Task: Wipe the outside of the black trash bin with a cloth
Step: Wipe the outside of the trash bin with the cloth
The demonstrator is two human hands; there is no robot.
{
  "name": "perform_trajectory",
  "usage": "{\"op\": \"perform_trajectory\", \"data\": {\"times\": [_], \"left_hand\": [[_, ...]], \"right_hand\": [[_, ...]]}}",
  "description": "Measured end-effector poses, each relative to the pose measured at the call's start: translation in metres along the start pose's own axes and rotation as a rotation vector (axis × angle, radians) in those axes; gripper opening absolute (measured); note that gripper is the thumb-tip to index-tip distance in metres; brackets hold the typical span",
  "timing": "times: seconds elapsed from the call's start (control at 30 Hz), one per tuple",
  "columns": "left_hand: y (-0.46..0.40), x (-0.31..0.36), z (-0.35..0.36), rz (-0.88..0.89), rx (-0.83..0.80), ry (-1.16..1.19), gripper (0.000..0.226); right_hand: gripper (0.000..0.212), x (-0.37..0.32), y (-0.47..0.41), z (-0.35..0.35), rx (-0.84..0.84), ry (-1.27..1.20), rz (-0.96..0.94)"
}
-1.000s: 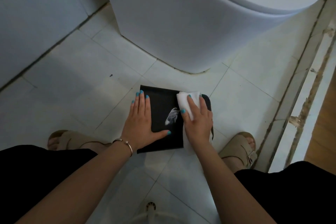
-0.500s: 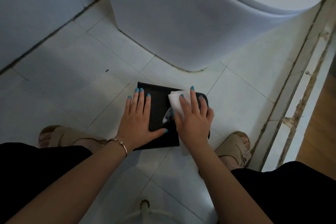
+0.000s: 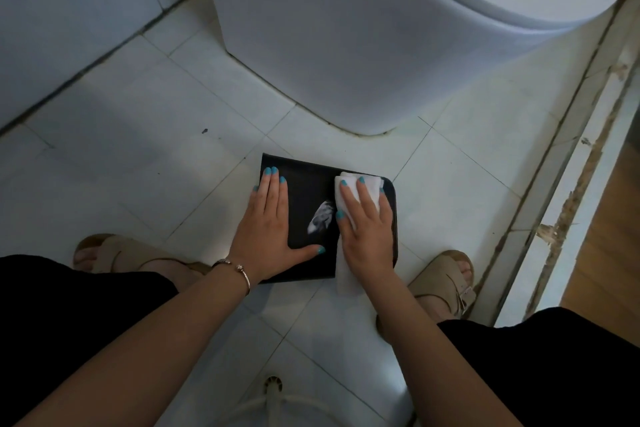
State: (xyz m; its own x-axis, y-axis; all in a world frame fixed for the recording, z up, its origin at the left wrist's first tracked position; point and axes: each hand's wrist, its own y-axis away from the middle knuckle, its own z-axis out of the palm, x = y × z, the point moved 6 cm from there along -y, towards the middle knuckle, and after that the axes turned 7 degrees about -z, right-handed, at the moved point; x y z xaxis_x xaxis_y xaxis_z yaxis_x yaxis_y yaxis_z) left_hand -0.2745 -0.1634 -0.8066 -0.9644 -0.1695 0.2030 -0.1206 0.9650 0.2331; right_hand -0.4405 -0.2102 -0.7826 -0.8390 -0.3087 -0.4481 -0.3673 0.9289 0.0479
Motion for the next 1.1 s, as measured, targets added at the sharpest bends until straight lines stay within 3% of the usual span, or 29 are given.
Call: {"op": "perform_trajectory", "data": {"times": [0.1, 0.27, 0.47, 0.63, 0.8, 0.97, 1.1], "left_hand": [[-0.003, 0.001, -0.002, 0.015, 0.019, -0.027, 0.13], [-0.001, 0.0, -0.003, 0.02, 0.011, -0.034, 0.131], [-0.003, 0.001, -0.005, 0.007, 0.0, -0.041, 0.134], [-0.002, -0.001, -0.002, -0.004, -0.005, -0.046, 0.134], [-0.004, 0.0, -0.004, 0.011, -0.009, -0.054, 0.134], [-0.002, -0.001, -0.004, -0.007, -0.007, -0.026, 0.134], [-0.001, -0.001, -0.003, -0.009, -0.021, -0.02, 0.135]], "right_hand": [[0.05, 0.012, -0.002, -0.002, -0.085, 0.025, -0.137], [0.053, 0.018, -0.002, -0.008, 0.044, 0.001, 0.106], [0.049, 0.015, 0.0, -0.011, -0.073, 0.124, -0.222], [0.069, -0.003, 0.002, -0.004, -0.116, 0.099, 0.03], [0.071, 0.005, 0.005, -0.007, -0.179, 0.105, -0.201], [0.068, 0.002, 0.002, -0.006, -0.146, 0.09, 0.022], [0.067, -0.004, 0.01, -0.004, -0.185, 0.087, -0.148]]}}
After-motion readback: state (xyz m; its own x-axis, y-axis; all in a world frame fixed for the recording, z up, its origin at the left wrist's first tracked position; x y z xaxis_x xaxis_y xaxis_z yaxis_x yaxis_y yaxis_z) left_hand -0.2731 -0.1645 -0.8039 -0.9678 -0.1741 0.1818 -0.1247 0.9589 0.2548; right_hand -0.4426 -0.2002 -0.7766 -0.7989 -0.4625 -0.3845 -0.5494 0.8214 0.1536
